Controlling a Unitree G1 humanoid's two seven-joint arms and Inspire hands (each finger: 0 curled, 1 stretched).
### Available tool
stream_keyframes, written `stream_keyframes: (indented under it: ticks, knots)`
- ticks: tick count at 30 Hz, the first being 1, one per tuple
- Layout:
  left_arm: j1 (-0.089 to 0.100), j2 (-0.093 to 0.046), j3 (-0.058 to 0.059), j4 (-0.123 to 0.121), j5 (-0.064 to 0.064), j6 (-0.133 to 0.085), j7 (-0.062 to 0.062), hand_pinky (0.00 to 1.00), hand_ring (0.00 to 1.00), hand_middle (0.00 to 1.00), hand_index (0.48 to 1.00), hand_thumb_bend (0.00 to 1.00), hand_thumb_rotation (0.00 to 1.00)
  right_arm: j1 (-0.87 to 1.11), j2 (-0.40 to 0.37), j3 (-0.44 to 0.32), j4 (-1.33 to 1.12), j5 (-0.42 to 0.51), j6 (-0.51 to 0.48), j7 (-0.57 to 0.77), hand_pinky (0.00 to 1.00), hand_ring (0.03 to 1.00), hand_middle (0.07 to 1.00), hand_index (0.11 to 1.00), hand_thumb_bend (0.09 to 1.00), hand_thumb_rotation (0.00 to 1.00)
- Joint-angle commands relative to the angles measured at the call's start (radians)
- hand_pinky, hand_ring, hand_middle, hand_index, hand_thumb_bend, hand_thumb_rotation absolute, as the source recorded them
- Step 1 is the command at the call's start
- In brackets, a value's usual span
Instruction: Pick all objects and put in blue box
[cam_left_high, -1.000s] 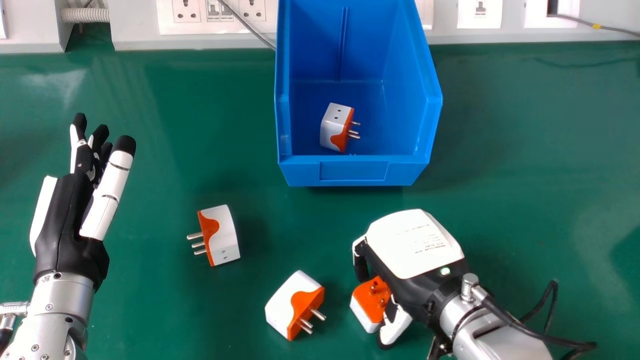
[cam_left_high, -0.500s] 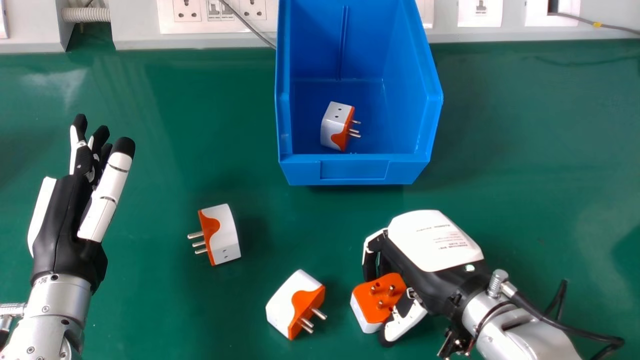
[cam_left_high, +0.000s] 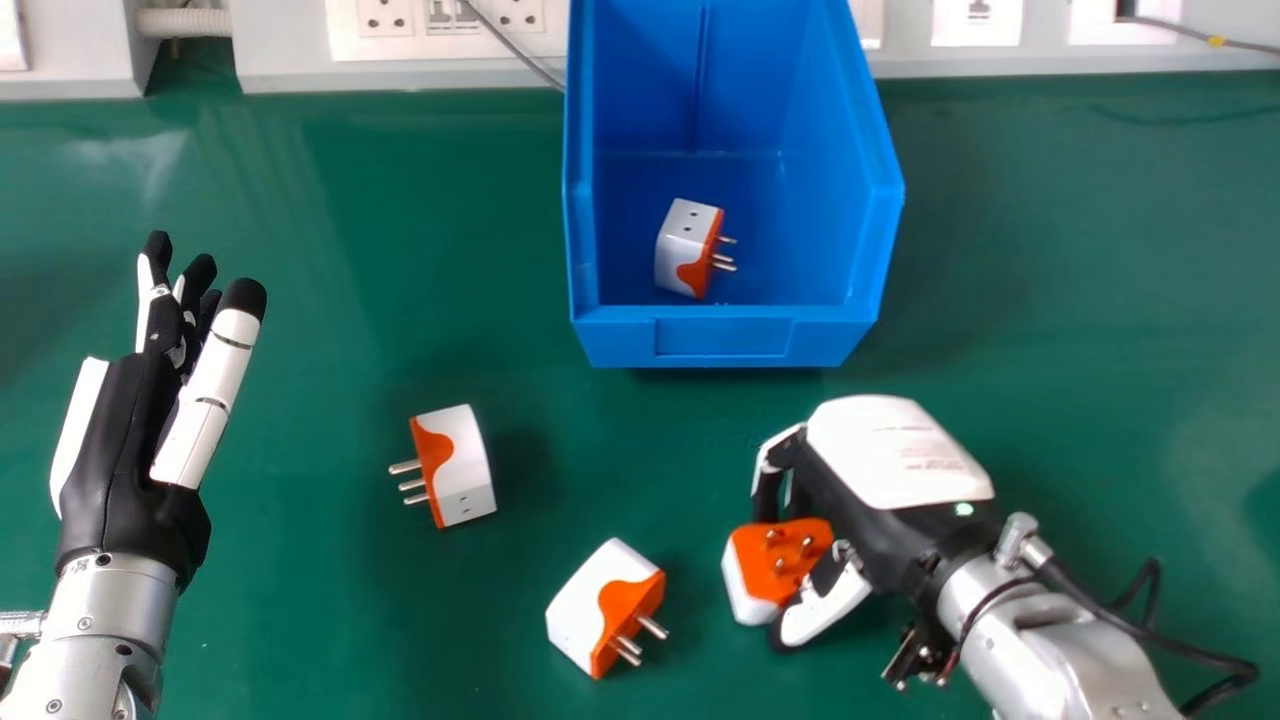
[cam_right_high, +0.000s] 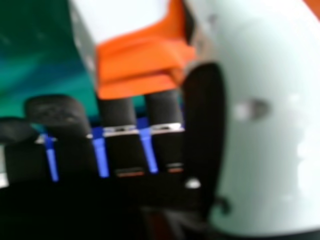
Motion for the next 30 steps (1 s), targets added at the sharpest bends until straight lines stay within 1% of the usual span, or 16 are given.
stream_keyframes:
  ticks: [1,3,5,10,13,16,21,24,27,30]
  knots:
    - [-0.002,0.012,0.006,-0.029,-0.010,-0.016,-0.002,1.00,1.00,1.00,1.000,0.56,0.77,0.013,-0.003,-0.012,0.014,0.018,0.028,0.032,0.06,0.100,0.179,0.470,0.483,0.13]
    - [-0.003,0.010,0.006,-0.032,-0.011,-0.013,-0.001,1.00,1.00,1.00,1.000,0.56,0.77,0.018,0.000,-0.018,0.011,0.038,0.027,0.038,0.06,0.099,0.174,0.470,0.484,0.13]
    - [-0.001,0.007,0.006,-0.041,-0.013,-0.008,0.000,1.00,1.00,1.00,1.000,0.56,0.77,0.019,0.003,-0.019,0.015,0.049,0.031,0.038,0.05,0.092,0.163,0.469,0.485,0.13]
    - [-0.005,0.009,0.007,-0.031,-0.010,-0.013,-0.001,1.00,1.00,1.00,1.000,0.56,0.77,0.020,0.020,-0.042,0.016,0.102,0.056,0.057,0.03,0.072,0.135,0.469,0.488,0.12]
    - [-0.005,0.010,0.007,-0.030,-0.007,-0.014,0.000,1.00,1.00,1.00,1.000,0.56,0.77,0.022,0.042,-0.064,-0.004,0.145,0.115,0.093,0.03,0.066,0.126,0.469,0.489,0.12]
    - [-0.007,0.011,0.007,-0.024,-0.005,-0.017,-0.001,1.00,1.00,1.00,1.000,0.55,0.77,0.023,0.066,-0.086,-0.031,0.188,0.180,0.133,0.03,0.069,0.127,0.469,0.488,0.12]
    - [-0.007,0.011,0.008,-0.023,-0.008,-0.020,-0.004,1.00,1.00,1.00,1.000,0.55,0.77,0.045,0.111,-0.124,-0.096,0.256,0.267,0.153,0.03,0.074,0.129,0.469,0.486,0.12]
    - [-0.010,0.010,0.008,-0.019,-0.009,-0.021,-0.004,1.00,1.00,1.00,1.000,0.55,0.77,0.061,0.118,-0.127,-0.132,0.265,0.286,0.145,0.03,0.069,0.123,0.469,0.485,0.12]
    - [-0.006,0.009,0.007,-0.028,-0.009,-0.017,-0.003,1.00,1.00,1.00,1.000,0.55,0.77,0.080,0.117,-0.132,-0.179,0.275,0.287,0.135,0.03,0.064,0.118,0.469,0.484,0.12]
    - [-0.010,0.010,0.008,-0.020,-0.007,-0.016,-0.001,1.00,1.00,1.00,1.000,0.56,0.77,0.105,0.124,-0.147,-0.232,0.297,0.285,0.127,0.02,0.058,0.112,0.469,0.483,0.12]
